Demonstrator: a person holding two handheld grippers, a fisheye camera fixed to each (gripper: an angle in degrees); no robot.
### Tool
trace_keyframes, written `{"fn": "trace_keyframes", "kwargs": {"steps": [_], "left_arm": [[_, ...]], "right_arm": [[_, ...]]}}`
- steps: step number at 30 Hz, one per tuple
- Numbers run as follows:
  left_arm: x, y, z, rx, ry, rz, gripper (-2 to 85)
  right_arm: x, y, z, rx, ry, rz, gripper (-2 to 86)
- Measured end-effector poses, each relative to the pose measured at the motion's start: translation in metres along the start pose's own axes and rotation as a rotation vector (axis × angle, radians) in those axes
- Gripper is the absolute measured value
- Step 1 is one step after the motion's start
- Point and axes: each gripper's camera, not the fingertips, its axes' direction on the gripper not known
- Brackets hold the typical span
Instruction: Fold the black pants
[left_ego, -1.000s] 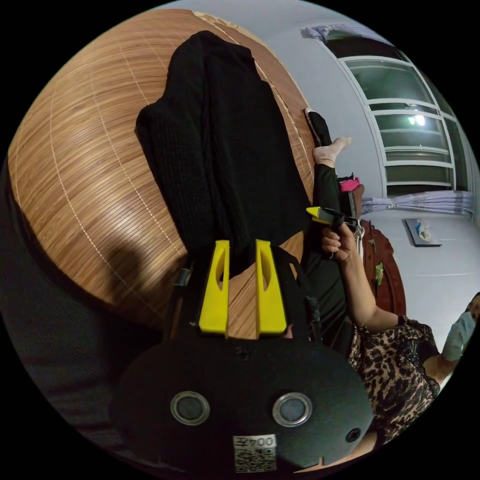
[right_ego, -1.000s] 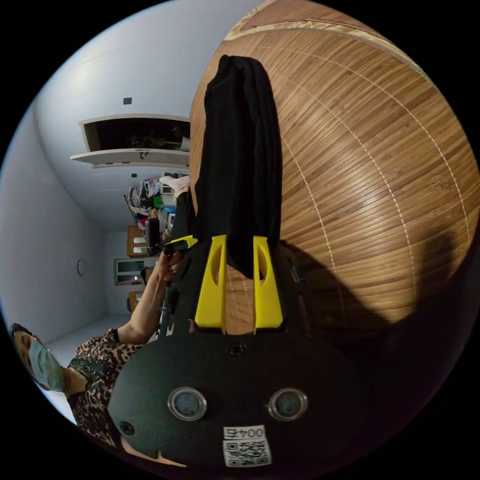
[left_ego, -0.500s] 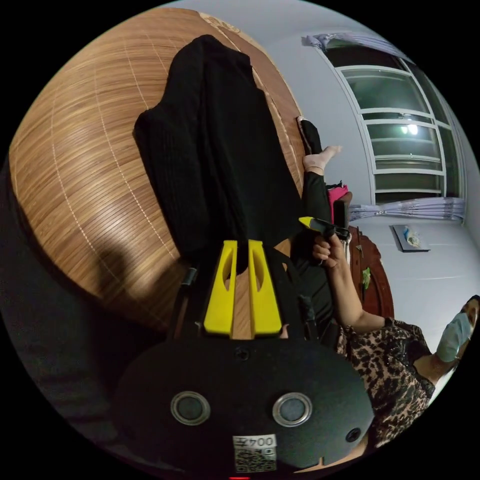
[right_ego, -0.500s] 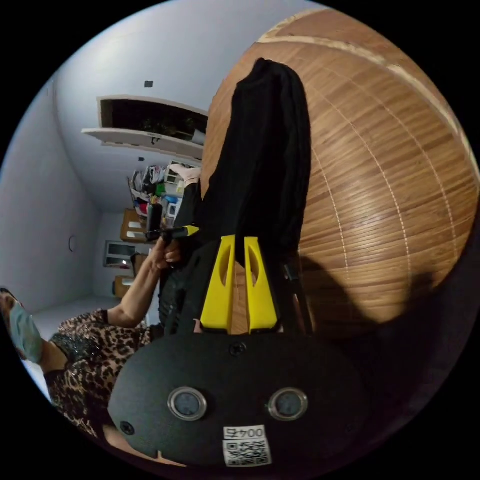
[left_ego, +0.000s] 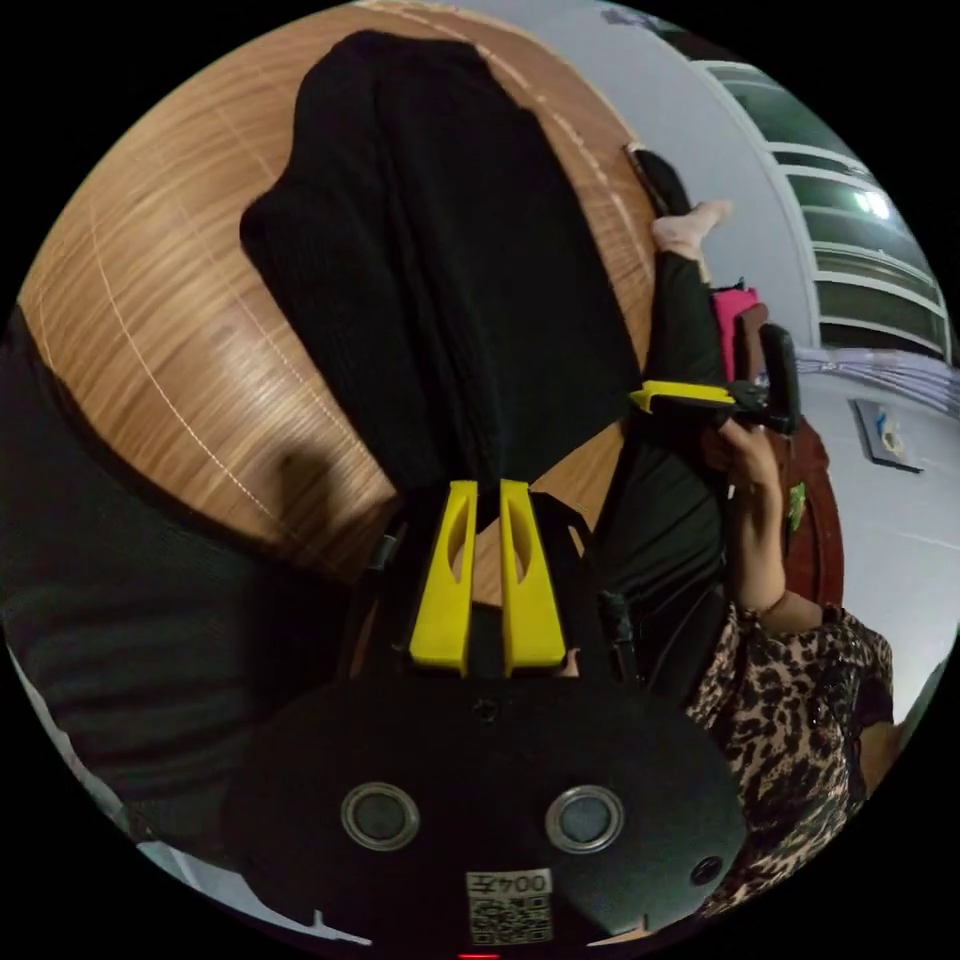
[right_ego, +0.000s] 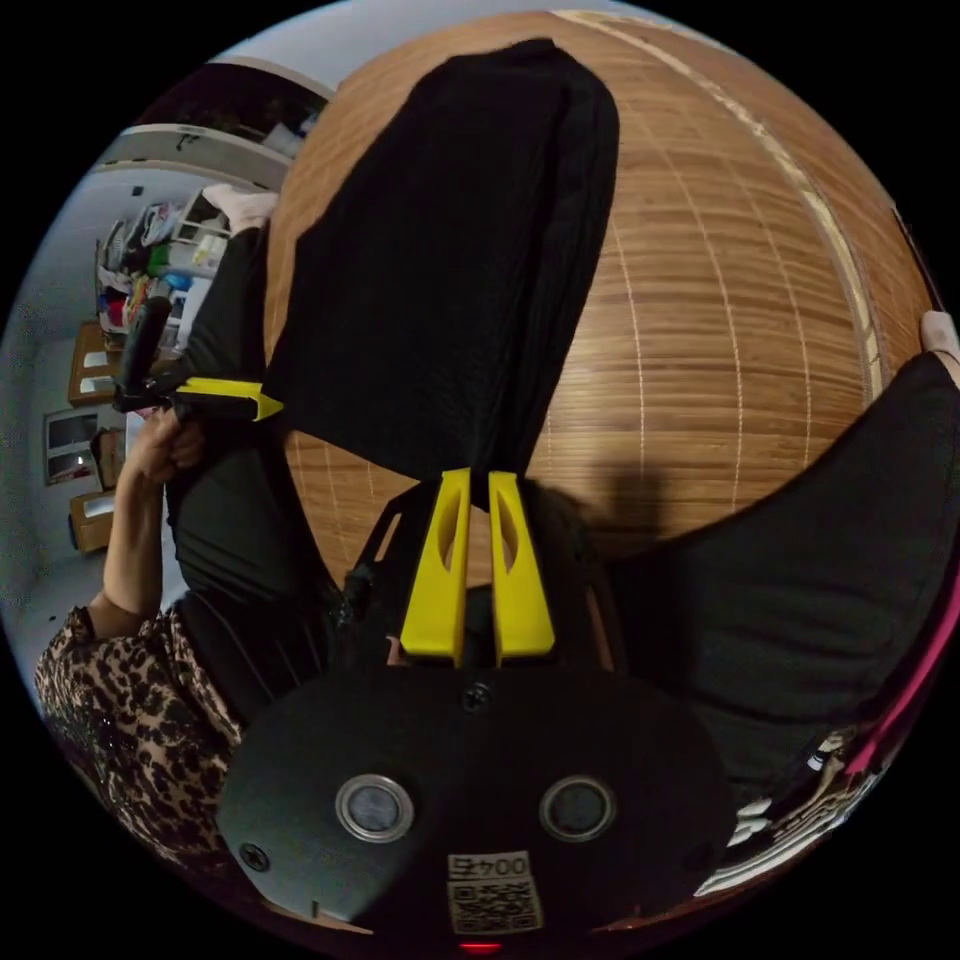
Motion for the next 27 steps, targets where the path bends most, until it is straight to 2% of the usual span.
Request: {"fn": "trace_keyframes", "kwargs": {"steps": [4, 11, 13, 15, 19, 24, 27], "left_arm": [[0.022, 0.001, 0.014, -0.051, -0.118, 0.034, 2.0], [0.044, 0.037, 0.001, -0.026, -0.132, 0.060, 3.5], [0.062, 0.064, -0.022, 0.080, -0.212, 0.103, 4.6], [0.073, 0.079, -0.035, 0.199, -0.204, 0.134, 6.2], [0.102, 0.079, -0.033, 0.425, -0.202, 0.216, 10.3], [0.123, 0.063, 0.012, 0.577, -0.354, 0.220, 13.5], [0.114, 0.054, 0.043, 0.536, -0.380, 0.180, 13.7]], "right_arm": [[-0.017, -0.008, 0.004, -0.038, 0.041, 0.000, 5.3], [-0.037, 0.003, -0.009, -0.055, 0.092, 0.031, 11.0], [-0.057, 0.012, -0.023, -0.005, 0.229, -0.011, 10.4], [-0.073, 0.017, -0.035, 0.078, 0.269, -0.062, 9.9], [-0.108, 0.007, -0.044, 0.261, 0.216, -0.179, 9.5], [-0.132, -0.013, -0.012, 0.311, 0.325, -0.205, 13.1], [-0.127, -0.016, 0.015, 0.261, 0.322, -0.187, 14.0]]}}
